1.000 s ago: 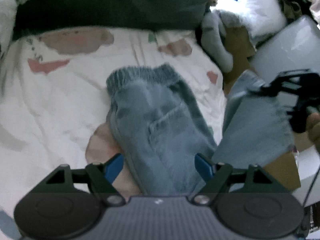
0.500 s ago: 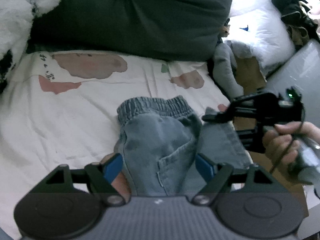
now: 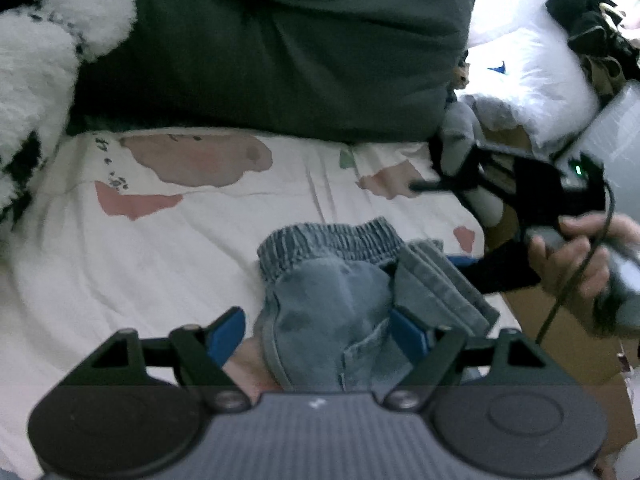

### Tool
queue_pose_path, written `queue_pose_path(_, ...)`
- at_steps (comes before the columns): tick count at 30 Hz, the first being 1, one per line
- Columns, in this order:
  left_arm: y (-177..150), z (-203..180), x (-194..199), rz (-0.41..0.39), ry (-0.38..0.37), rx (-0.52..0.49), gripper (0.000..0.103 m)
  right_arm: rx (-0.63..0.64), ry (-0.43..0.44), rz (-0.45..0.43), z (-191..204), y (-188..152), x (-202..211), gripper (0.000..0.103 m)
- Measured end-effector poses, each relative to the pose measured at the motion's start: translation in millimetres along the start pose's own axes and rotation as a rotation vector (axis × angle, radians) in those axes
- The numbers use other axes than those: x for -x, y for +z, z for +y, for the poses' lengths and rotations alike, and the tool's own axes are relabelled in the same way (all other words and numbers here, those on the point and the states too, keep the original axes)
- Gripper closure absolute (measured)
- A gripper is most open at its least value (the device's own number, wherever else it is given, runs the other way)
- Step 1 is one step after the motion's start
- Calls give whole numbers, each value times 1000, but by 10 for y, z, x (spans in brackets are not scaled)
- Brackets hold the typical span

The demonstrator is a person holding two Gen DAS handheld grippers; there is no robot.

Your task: Fold clothes

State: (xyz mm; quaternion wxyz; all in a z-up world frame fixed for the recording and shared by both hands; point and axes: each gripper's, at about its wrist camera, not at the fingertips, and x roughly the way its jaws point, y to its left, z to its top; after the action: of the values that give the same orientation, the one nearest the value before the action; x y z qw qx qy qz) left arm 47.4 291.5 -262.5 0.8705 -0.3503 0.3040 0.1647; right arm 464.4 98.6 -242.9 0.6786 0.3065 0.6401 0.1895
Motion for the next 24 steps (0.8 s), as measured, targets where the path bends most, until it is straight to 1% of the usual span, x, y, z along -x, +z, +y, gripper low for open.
queue_pose_path(4,-19,-38,9,2,-11,-7,21,17,2,15,131,57,26,29)
queue_pose_path(5,-21,-46,13,3,-13,-7,21,30,20,20,165,70,34,29)
queue_pose_path(6,-21,-55,20,4,-17,-7,21,42,38,26,200,84,37,26)
queue_pose_path(8,-16,-78,34,5,-20,-15,21,62,72,54,255,122,13,27)
queue_pose_path(10,-13,-101,60,-2,-22,-26,21,81,51,61,305,142,35,26)
queue_pose_path(14,-11,-151,102,-11,-34,-42,21,135,85,23,345,142,281,26)
queue_pose_path(17,-15,-223,92,-10,-49,-78,21,177,72,-6,311,125,491,25)
queue_pose_path(20,0,-316,33,-20,-88,-107,21,204,59,-35,190,95,686,25)
queue_pose_path(24,25,-443,-64,-37,-146,-136,21,197,40,-77,-34,26,888,25)
